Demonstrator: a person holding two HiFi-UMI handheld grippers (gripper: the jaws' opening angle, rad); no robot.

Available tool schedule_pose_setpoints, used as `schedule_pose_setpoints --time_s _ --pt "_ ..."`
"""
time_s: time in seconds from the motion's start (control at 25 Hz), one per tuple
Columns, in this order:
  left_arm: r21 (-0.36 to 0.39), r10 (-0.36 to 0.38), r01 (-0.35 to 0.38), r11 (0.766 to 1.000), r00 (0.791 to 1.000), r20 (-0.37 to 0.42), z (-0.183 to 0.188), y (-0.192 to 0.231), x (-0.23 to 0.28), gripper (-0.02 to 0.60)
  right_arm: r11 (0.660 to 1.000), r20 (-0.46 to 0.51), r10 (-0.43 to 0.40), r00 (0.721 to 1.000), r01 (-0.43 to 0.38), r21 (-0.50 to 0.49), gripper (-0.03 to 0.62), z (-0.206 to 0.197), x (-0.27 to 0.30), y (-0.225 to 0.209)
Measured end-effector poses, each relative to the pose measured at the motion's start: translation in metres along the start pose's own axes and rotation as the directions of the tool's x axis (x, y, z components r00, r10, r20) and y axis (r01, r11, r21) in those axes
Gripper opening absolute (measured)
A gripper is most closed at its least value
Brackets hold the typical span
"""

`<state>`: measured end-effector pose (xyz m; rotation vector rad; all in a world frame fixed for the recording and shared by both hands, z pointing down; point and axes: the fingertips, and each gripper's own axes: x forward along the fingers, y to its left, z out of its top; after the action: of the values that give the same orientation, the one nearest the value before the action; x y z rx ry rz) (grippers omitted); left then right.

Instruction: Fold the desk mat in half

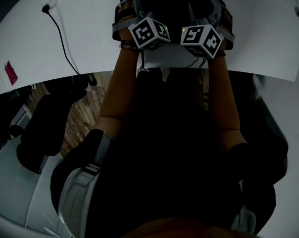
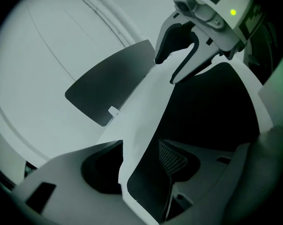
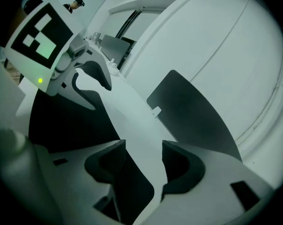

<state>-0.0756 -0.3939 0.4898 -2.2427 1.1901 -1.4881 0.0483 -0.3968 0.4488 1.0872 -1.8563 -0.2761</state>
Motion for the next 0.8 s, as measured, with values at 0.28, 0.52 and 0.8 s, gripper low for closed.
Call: schedule_pose_setpoints --time_s 0.28,0.52,0.8 --pt "-0.025 -0.005 0.006 1.000 0.998 0.067 0.014 0.007 -0.040 0.238 0.999 0.045 -0.034 0.998 0.034 0.000 0.236 0.032 -0.044 -0.006" --pt "-0.126 -0.037 0.056 0.990 0.988 0.151 0.019 0.011 -0.069 0.238 0.999 0.064 -0.039 0.997 0.037 0.034 0.238 0.041 -0.078 -0.004" --pt "-0.188 -0.055 0.104 0.977 0.967 0.249 0.038 0.006 -0.104 0.238 0.998 0.138 -0.018 0.990 0.010 0.061 0.238 0.051 -0.119 -0.009"
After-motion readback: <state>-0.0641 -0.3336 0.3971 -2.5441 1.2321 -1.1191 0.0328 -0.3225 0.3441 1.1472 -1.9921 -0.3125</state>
